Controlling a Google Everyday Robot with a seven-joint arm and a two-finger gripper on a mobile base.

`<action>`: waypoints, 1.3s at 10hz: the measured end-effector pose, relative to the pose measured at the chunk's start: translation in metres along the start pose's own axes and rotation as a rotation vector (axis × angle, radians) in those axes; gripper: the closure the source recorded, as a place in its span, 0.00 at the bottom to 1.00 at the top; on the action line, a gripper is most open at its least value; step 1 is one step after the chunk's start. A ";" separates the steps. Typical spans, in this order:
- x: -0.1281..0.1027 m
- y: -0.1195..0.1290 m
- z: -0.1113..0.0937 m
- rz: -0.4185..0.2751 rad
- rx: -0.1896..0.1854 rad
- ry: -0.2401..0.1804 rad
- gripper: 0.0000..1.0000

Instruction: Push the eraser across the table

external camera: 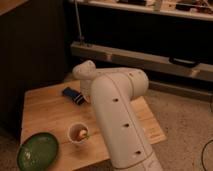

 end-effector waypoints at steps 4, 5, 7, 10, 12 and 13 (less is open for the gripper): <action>-0.014 0.011 -0.001 -0.035 0.000 -0.012 1.00; -0.022 0.021 -0.002 -0.054 -0.005 -0.022 1.00; -0.022 0.027 -0.003 -0.059 -0.014 -0.022 1.00; -0.043 0.047 -0.016 -0.121 -0.028 -0.063 1.00; -0.063 0.079 -0.031 -0.174 -0.046 -0.094 1.00; -0.073 0.094 -0.039 -0.203 -0.051 -0.108 1.00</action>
